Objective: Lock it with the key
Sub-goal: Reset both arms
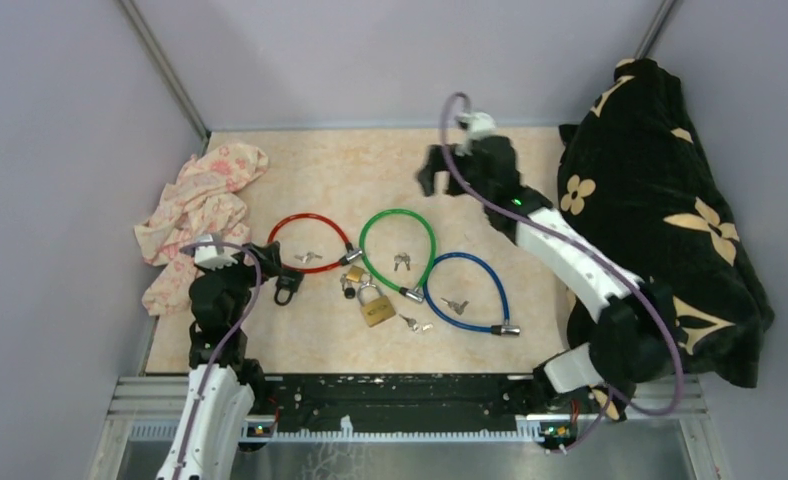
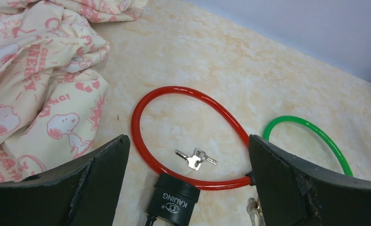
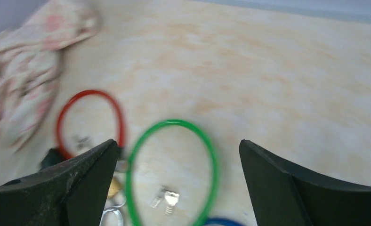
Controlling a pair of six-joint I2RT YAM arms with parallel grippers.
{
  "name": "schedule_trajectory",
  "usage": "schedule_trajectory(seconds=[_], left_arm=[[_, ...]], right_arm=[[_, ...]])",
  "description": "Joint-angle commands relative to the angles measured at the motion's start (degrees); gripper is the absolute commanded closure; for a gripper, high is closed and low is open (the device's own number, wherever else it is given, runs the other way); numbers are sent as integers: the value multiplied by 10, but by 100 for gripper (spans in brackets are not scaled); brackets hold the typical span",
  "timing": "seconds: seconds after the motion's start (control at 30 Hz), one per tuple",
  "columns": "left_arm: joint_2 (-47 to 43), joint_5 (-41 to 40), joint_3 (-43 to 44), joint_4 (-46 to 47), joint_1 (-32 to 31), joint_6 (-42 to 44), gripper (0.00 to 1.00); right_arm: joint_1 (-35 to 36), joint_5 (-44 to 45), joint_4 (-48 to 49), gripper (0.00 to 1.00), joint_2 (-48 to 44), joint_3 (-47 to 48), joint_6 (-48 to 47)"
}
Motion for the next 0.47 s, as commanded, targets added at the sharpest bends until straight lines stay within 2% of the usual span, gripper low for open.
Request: schedule_trajectory(seconds=[0.0,0.07,0.2,0.3,0.43], left_arm=[[-8,-31,-22,44,5,-18,1],[-6,-16,-35,56,6,-29,1],[9,-22,-45,61,6,-41,1],[16,-51,-46,57,6,-37,1],[16,-58,-47,56,11,-35,1]], right_arm=[[-65,232,40,2,-153,-250,115],[-66,345,51,2,-224,-325,132],[-66,452,51,2,-327,-426,168],[-66,479,34,2,-365,-466,204],[-66,486,35,2,-397,-493,196]])
